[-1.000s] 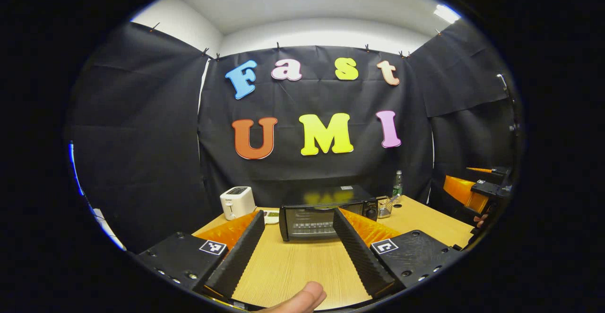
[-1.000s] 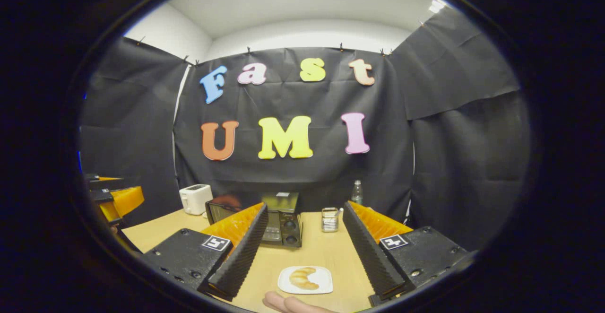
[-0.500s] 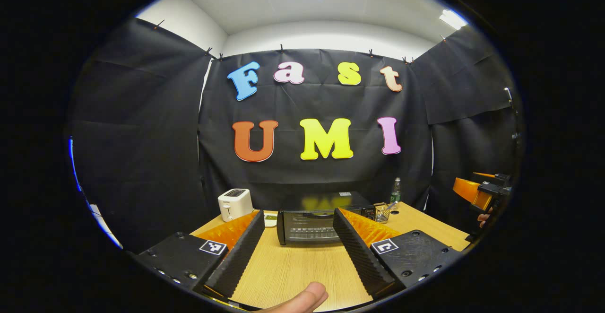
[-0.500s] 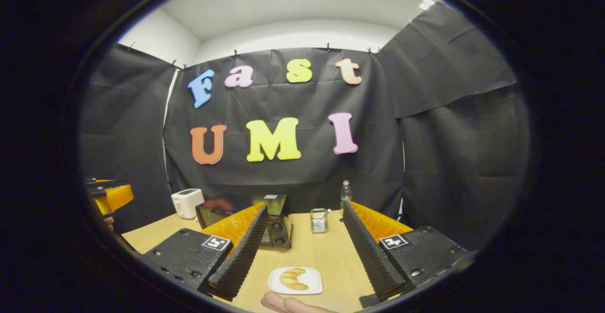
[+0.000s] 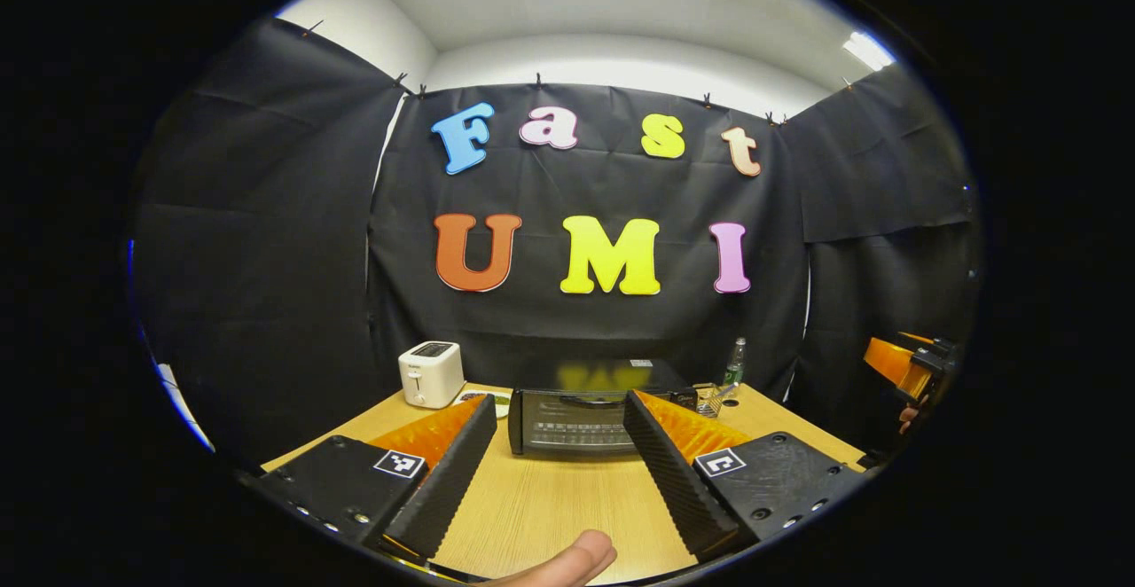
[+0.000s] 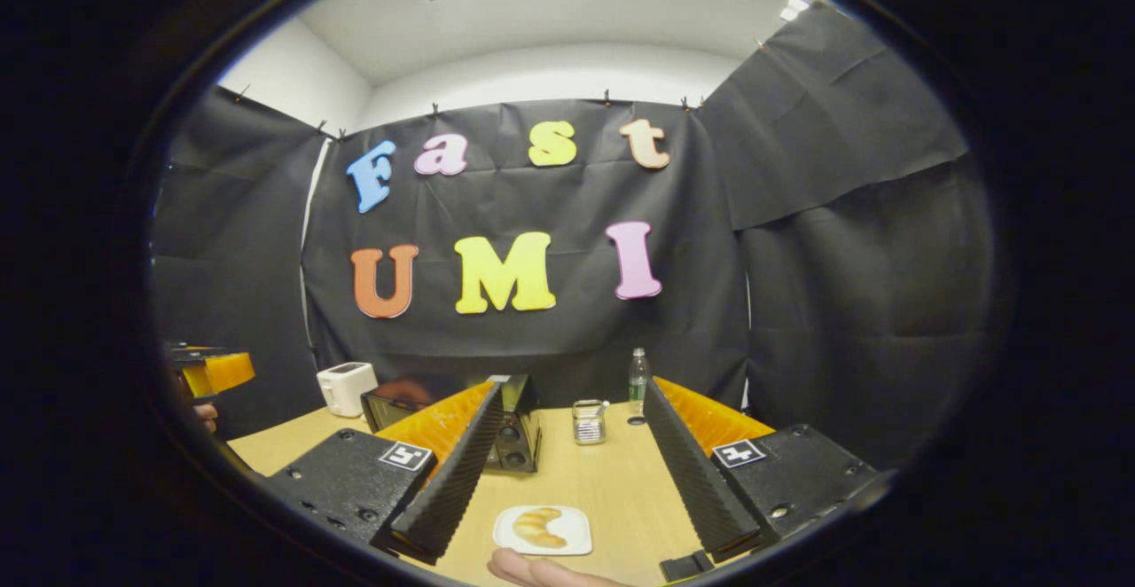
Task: Open the electric oven with the left hand, put the food in, and close the electric oven.
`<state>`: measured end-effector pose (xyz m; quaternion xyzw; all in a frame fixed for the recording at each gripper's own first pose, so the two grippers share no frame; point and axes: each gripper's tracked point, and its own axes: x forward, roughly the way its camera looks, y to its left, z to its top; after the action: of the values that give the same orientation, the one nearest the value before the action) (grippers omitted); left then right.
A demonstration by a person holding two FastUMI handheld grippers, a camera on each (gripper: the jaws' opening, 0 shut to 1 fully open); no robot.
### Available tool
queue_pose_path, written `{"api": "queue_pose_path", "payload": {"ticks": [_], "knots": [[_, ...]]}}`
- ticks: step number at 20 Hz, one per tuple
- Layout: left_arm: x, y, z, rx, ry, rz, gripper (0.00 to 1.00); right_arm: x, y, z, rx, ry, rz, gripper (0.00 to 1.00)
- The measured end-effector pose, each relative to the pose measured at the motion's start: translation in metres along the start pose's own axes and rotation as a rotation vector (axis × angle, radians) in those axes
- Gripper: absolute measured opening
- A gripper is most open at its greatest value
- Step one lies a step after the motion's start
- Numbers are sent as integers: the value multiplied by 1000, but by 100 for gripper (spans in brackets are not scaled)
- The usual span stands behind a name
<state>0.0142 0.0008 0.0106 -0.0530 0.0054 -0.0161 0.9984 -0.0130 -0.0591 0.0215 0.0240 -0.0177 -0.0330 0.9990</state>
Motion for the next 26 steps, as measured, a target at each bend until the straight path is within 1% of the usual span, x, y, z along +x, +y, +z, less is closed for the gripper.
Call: {"api": "queue_pose_path", "payload": {"ticks": [2, 3, 4, 7, 9, 14, 16, 18, 21, 26], "knots": [[9, -3, 0, -10, 13, -16, 93, -1, -3, 2, 10, -12, 4, 97], [15, -4, -1, -14, 24, -24, 84, -2, -6, 4, 15, -19, 4, 97], [21, -6, -4, -17, 38, -31, 93, -3, -10, 3, 20, -26, 2, 97], [47, -15, -4, -19, 55, -64, 93, -4, -18, 6, 23, -42, 1, 96], [69, -19, -6, -14, 79, -73, 93, -4, -24, 4, 23, -48, -3, 96], [143, -52, -20, 18, 135, -143, 93, 2, -26, 4, 27, -72, 28, 96], [171, -60, -34, 37, 173, -161, 93, 4, -22, -1, 36, -67, 45, 96], [193, -64, -56, 42, 240, -167, 93, 5, -21, -4, 44, -63, 68, 96], [219, -68, -83, 46, 317, -177, 93, 6, -29, -6, 51, -68, 68, 96], [255, -65, -118, 37, 379, -177, 93, 7, -31, -9, 53, -76, 80, 96]]}}
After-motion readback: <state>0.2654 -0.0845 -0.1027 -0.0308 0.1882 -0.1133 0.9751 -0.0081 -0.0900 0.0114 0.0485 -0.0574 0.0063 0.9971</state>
